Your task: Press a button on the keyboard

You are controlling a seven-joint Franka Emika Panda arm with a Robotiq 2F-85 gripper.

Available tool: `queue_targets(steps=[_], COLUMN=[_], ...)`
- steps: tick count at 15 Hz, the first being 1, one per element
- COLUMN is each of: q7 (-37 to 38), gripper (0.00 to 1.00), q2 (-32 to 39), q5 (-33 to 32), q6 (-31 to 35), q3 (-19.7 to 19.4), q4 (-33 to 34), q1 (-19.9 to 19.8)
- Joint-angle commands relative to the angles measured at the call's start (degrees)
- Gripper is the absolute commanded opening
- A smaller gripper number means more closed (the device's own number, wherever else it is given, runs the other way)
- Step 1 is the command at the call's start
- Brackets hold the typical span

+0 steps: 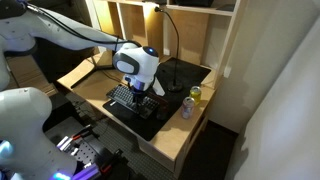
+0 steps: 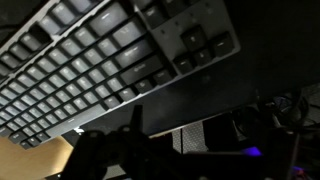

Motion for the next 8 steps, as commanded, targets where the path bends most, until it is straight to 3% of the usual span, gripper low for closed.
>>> queue_targets(steps=[1,4,5,8], q7=[0.0,-0.1,-0.1,-0.2], gripper=[1.00,1.00,1.00,1.00], q2=[14.6,24.8,16.9,23.0], q5=[5.9,9.5,6.2,8.0], q6=[-9.4,-18.7,-12.7,-16.9], q3=[-3.0,-4.9,-3.1,-3.8], q4=[-2.9,-4.5,-3.9,-4.2], q1=[-1.1,-2.3,-2.0,-2.6])
